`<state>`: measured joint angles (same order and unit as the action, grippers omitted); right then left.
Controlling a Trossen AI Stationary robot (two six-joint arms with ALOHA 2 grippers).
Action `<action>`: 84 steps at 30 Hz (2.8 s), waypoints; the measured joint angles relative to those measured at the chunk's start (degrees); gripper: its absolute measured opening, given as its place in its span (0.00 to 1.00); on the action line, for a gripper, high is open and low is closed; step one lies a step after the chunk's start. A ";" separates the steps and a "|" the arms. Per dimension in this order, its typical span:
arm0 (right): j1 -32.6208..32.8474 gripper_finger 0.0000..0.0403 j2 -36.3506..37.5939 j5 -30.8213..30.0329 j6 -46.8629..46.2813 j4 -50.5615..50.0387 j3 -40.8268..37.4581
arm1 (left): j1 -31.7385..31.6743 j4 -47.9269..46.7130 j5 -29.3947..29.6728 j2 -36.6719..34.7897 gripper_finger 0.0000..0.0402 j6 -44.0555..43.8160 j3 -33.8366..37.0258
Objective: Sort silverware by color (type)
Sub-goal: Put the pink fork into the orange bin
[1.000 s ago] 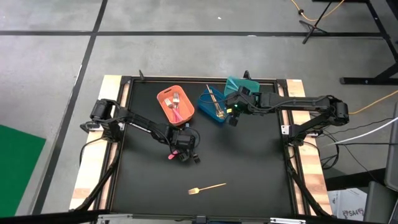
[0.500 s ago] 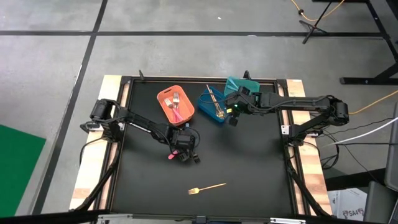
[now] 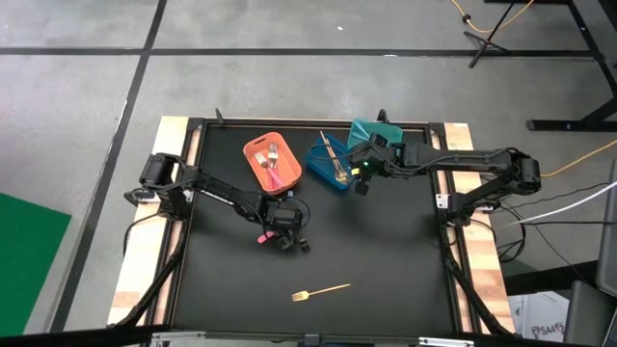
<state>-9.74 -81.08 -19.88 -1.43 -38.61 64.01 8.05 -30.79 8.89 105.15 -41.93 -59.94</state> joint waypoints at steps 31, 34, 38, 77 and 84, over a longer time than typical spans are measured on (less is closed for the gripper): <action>-0.04 0.27 -0.02 0.00 0.00 1.33 0.04 | -0.17 -14.85 -18.68 -6.26 0.10 1.47 0.24; -0.04 0.27 -0.02 0.00 0.00 1.58 0.04 | -0.17 -17.39 -23.65 -6.28 0.10 3.72 0.17; -0.04 0.27 -0.02 0.01 0.00 1.60 0.04 | -0.29 -20.06 -30.28 -6.28 0.10 8.00 0.17; -0.04 0.27 -0.02 0.02 0.04 1.62 0.04 | -1.38 -32.39 -53.17 -6.32 0.10 25.97 0.09; -0.04 0.27 -0.02 0.02 0.04 1.62 0.04 | -2.19 -25.70 -53.44 -6.32 0.10 26.03 0.09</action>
<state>-9.78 -81.10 -19.86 -1.39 -36.99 64.05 5.87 -56.49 -44.55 98.83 -15.90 -59.86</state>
